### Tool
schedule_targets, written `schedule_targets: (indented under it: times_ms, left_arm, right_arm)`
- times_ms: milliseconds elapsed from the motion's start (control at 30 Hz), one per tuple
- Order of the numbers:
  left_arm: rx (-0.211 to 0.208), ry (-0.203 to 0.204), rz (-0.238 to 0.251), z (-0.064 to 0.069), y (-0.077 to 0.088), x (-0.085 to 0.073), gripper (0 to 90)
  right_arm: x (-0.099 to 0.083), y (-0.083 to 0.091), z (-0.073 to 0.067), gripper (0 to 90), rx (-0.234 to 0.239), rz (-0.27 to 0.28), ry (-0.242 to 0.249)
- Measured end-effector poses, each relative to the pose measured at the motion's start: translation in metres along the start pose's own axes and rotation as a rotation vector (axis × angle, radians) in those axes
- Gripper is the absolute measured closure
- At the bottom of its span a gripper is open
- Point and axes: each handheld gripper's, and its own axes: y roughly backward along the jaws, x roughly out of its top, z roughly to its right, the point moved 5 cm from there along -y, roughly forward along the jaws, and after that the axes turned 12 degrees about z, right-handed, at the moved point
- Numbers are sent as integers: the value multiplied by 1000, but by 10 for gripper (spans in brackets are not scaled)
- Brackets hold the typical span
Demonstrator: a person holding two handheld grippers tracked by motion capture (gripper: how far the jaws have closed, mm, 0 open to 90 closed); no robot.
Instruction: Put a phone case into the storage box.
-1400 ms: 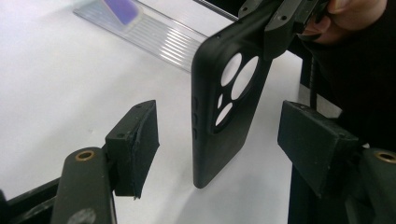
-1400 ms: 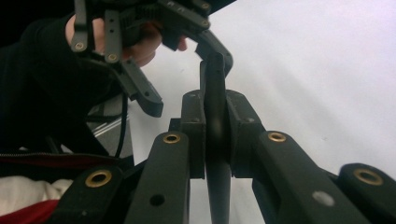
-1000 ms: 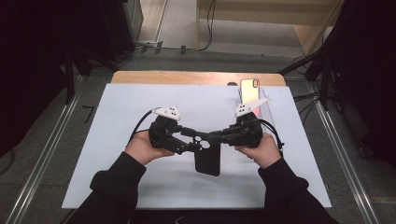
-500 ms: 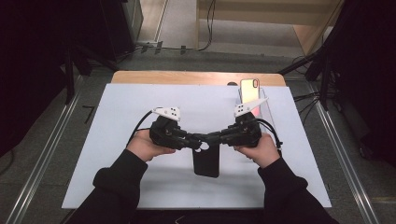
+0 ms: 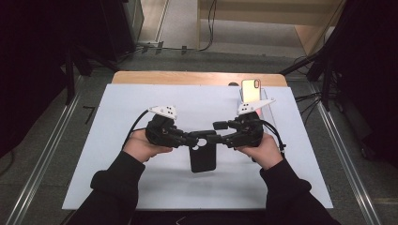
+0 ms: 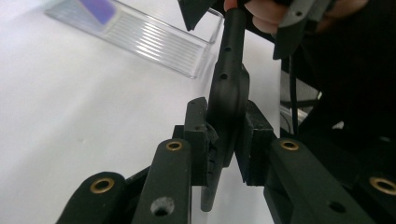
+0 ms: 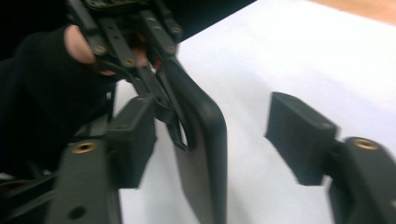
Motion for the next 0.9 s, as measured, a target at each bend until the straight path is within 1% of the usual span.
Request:
schedule_targets:
  times_ms: [67,100,133,167,200,233,267,300,333,367,400,433,467,500,533,567,633,700,767,800,833,900]
  left_arm:
    - [29,19,3,-1,4,2,766]
    - [31,26,6,-1,5,3,766]
    - [30,26,7,-1,7,3,765]
    - [33,33,10,-2,8,3,765]
    - [45,45,12,-3,9,4,765]
    - [57,57,17,-4,10,4,765]
    - [69,66,18,-6,12,5,765]
    - [84,83,24,-7,14,6,765]
    - [102,93,30,-8,15,7,765]
    - [122,101,38,-8,17,8,765]
    - [138,102,47,-8,18,9,765]
    - [145,97,60,-8,20,11,765]
    - [157,98,72,-7,20,12,765]
    - [167,102,76,-7,21,13,765]
    - [179,104,81,-7,21,13,765]
    - [193,101,79,-6,21,14,765]
    - [221,105,76,-6,20,15,765]
    - [241,120,70,-6,20,15,764]
    - [264,142,62,-7,19,15,765]
    - [272,153,60,-7,19,15,764]
    - [278,162,58,-8,19,15,764]
    - [301,175,58,-8,18,16,764]
  right_arm:
    - [0,0,2,278,-27,15,-5]
    - [0,-1,2,277,-40,20,1]
    - [-1,-2,3,275,-65,12,10]
    - [-1,-3,3,268,-70,12,16]
    - [-2,-3,2,268,-65,4,18]
    - [-4,-4,1,268,-44,-4,20]
    - [-4,-4,0,268,-36,-8,18]
    - [-5,-5,0,260,-47,-7,22]
    - [-5,-6,0,234,-54,-8,27]
    - [-6,-7,0,174,-64,-8,29]
    - [-7,-9,1,96,-77,-4,25]
    - [-7,-11,1,53,-75,-6,11]
    - [-8,-13,-1,0,-56,-11,-13]
    - [-9,-15,-2,0,-45,-17,-17]
    - [-10,-17,-3,0,-53,-23,-8]
    - [-11,-18,-4,0,-67,-30,-3]
    - [-11,-19,-5,0,-80,-24,-2]
    - [-13,-21,-3,0,-129,-20,-6]
    - [-14,-22,-1,0,-202,-30,1]
    - [-15,-24,0,0,-230,-33,-1]
    - [-15,-24,0,0,-237,-31,-7]
    - [-16,-26,-1,0,-241,-8,-15]
